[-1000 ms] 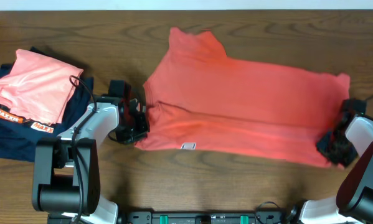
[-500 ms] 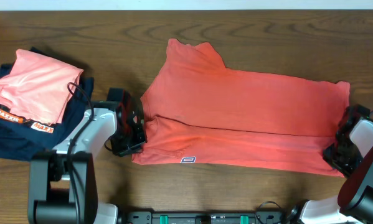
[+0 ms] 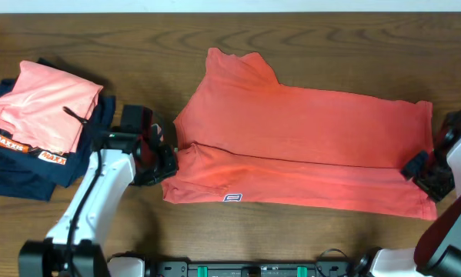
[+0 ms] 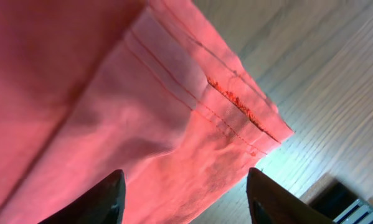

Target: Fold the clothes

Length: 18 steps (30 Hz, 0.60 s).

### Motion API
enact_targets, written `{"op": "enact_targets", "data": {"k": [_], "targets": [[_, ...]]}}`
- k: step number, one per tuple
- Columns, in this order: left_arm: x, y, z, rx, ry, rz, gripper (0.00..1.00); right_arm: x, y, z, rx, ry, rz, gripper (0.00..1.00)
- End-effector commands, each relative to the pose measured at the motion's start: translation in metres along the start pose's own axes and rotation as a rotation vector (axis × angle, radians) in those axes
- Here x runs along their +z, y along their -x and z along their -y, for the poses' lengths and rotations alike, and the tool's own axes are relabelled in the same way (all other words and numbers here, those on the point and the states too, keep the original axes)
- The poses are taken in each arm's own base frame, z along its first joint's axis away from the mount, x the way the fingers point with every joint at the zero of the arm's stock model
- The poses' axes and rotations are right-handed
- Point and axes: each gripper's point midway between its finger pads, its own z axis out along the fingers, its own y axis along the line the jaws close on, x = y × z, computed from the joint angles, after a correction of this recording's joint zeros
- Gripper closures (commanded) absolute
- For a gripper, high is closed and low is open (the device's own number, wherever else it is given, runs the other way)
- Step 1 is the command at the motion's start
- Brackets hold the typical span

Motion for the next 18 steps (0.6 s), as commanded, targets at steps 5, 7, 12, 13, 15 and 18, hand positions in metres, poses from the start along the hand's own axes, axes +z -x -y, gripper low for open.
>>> {"op": "enact_targets", "data": {"k": [5,7,12,13,15,18], "targets": [[-0.006,0.003,0.001,0.0,-0.007,0.037,0.75,0.014,-0.007,-0.002,0.003,0.019,0.004,0.41],[-0.006,0.003,0.001,0.0,-0.007,0.037,0.75,0.024,-0.012,-0.001,0.028,0.019,0.002,0.41],[-0.006,0.003,0.001,0.0,-0.007,0.038,0.75,0.034,-0.01,-0.014,0.055,0.089,0.029,0.44],[-0.006,0.004,0.002,0.0,-0.008,0.039,0.75,0.034,-0.007,-0.017,0.058,0.104,0.039,0.47],[-0.006,0.004,0.002,0.001,-0.009,0.042,0.75,0.033,-0.002,-0.021,0.069,0.12,0.061,0.58],[-0.006,0.004,0.002,0.001,-0.009,0.042,0.75,0.032,0.006,-0.023,0.074,0.133,0.09,0.87]]}}
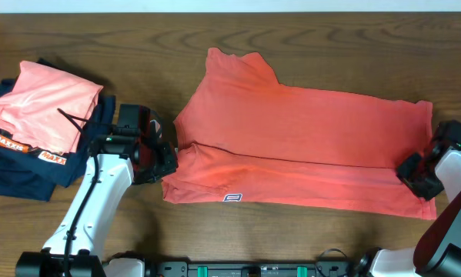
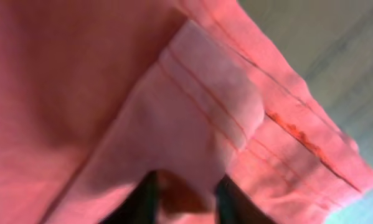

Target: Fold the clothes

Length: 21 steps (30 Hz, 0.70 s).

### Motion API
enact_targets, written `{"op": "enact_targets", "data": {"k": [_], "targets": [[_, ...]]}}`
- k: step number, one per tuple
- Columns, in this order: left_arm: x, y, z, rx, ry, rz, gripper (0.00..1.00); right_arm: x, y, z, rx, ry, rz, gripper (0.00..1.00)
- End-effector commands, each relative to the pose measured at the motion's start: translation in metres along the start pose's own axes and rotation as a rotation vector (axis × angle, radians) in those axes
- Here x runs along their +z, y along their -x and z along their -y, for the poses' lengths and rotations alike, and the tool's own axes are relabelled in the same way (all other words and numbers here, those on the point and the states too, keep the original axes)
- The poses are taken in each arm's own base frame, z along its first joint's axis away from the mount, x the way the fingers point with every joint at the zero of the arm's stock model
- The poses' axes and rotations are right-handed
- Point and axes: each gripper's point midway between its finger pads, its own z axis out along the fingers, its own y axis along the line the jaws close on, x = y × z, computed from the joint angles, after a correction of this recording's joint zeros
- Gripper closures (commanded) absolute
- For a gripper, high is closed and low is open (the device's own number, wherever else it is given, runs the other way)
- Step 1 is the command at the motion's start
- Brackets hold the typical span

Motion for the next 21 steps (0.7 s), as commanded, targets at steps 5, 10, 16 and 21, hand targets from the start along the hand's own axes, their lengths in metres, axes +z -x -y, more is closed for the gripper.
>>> {"op": "enact_targets", "data": {"k": [5,10,16,21], "targets": [[0.0,0.002,-0.001,0.005,0.003,0.016,0.75,-0.001,0.011,-0.005,0.031,0.031,0.043,0.99],[-0.002,0.03,0.012,0.063,-0.047,0.128,0.75,-0.01,0.035,-0.03,0.04,0.156,0.115,0.99],[-0.016,0.076,0.038,0.124,-0.135,0.33,0.75,-0.033,0.065,-0.053,0.035,0.263,0.192,0.65],[-0.026,0.096,0.05,0.163,-0.174,0.425,0.74,-0.035,0.06,-0.05,0.011,0.248,0.173,0.64]]}}
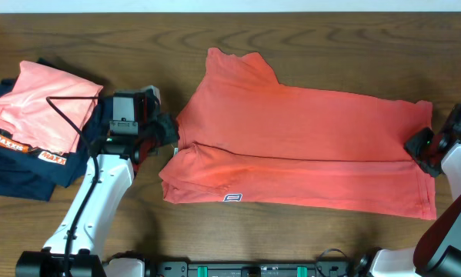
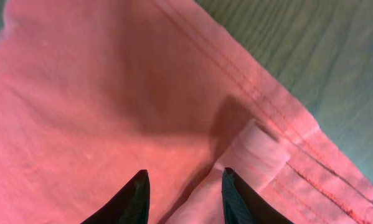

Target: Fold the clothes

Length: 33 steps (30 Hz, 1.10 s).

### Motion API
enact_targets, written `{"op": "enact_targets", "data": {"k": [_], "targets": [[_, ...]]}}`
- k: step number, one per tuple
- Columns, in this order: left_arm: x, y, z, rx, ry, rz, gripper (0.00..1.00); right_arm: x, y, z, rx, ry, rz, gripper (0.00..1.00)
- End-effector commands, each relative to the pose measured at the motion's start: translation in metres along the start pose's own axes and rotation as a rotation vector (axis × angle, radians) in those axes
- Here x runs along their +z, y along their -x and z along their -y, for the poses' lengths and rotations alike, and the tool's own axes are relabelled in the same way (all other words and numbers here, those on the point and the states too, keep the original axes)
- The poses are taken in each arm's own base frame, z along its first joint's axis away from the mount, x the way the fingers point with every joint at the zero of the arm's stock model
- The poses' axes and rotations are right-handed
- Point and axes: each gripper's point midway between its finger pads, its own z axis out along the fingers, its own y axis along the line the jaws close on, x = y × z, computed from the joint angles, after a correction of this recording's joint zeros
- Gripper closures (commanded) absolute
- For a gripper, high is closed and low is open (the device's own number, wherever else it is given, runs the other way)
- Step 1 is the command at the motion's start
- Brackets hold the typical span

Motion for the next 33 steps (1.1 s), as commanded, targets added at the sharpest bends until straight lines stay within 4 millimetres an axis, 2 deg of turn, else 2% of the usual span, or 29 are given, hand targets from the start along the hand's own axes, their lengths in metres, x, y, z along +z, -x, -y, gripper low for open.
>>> {"op": "enact_targets", "data": {"k": [1,6,9,12,16,21,26,33], "targets": [[-0.003,0.012,0.005,0.046,-0.014,0.048,0.73,-0.011,0.004,-0.004,-0.008,0.027,0.008,0.64],[0.001,0.028,0.016,0.105,-0.023,0.058,0.73,-0.041,0.007,-0.011,-0.054,0.067,0.026,0.62],[0.01,0.027,0.021,0.117,-0.028,0.034,0.73,-0.066,-0.011,0.005,-0.051,-0.001,-0.022,0.6],[0.02,0.017,0.027,0.135,-0.033,0.0,0.73,-0.074,-0.027,0.032,-0.055,-0.124,-0.05,0.59],[0.025,0.012,0.034,0.169,-0.04,-0.013,0.73,-0.064,-0.046,0.044,-0.067,-0.168,-0.113,0.67],[0.025,0.005,0.034,0.178,-0.037,-0.037,0.73,-0.037,-0.073,0.052,-0.051,-0.173,-0.177,0.86],[0.025,-0.002,0.031,0.17,-0.024,-0.066,0.72,-0.014,-0.075,0.058,-0.051,-0.177,-0.136,0.88],[0.025,-0.006,0.029,0.166,-0.018,-0.082,0.72,0.003,-0.058,0.049,-0.042,-0.144,-0.063,0.94]]}}
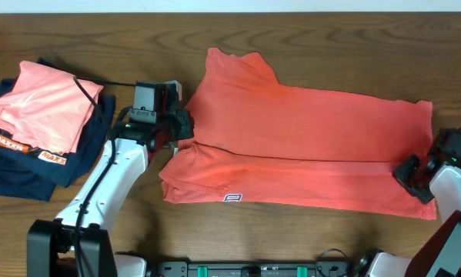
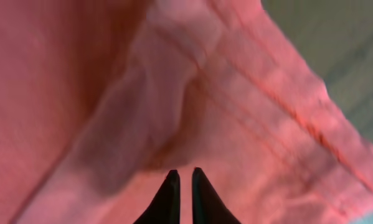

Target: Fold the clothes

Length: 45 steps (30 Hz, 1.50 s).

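Observation:
An orange-red shirt (image 1: 307, 138) lies spread across the middle of the table, its lower long edge folded up over itself, with a small white label (image 1: 232, 198) near the front left. My left gripper (image 1: 178, 125) sits at the shirt's left edge by the sleeve fold; the overhead view does not show how its jaws stand. At the shirt's right end, near the lower corner, is my right gripper (image 1: 409, 172). In the right wrist view the gripper (image 2: 184, 172) has its fingers pinched almost together on a raised fold of the shirt (image 2: 80, 74) next to the stitched hem.
A stack of folded clothes (image 1: 41, 115), pink on top of navy, lies at the table's left side close to my left arm. The wooden table (image 1: 99, 38) shows bare along the back and at the front left.
My right gripper was open over the shirt's upper right corner; now it is lower on the right edge with its fingers closed on a fold. My left gripper has moved up and right along the shirt's left edge.
First both grippers were at the shirt's lower corners, the right one open. Then the right fingers were pinched on a fold near the hem. Then they stood open higher on the right edge, with the left gripper farther back. Now the right is pinched on fabric again.

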### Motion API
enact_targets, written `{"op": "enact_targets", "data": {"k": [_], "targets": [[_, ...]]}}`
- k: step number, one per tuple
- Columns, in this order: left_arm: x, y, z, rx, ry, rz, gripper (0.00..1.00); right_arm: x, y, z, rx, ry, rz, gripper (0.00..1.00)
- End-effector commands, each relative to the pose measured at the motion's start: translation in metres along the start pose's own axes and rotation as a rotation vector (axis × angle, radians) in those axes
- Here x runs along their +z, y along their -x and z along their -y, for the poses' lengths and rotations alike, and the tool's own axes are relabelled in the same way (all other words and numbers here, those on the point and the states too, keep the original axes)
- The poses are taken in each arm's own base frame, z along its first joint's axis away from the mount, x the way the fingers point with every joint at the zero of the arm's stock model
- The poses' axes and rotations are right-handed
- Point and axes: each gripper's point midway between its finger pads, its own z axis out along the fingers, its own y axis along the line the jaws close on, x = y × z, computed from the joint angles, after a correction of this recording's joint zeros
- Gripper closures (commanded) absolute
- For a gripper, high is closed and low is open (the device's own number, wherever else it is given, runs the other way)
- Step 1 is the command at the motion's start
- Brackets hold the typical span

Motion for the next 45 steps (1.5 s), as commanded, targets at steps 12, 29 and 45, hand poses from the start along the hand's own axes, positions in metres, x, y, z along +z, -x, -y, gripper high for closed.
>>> {"op": "enact_targets", "data": {"k": [12,29,45], "targets": [[-0.001,0.003,0.0,0.019,0.009,-0.001,0.72,0.028,0.011,-0.011,0.044,0.038,0.013,0.96],[-0.001,0.008,0.002,0.024,0.003,0.018,0.71,0.011,0.074,-0.058,0.079,0.276,0.239,0.91],[0.016,0.074,0.013,0.129,0.015,0.101,0.54,-0.111,0.076,-0.064,-0.1,0.293,0.206,0.58]]}}
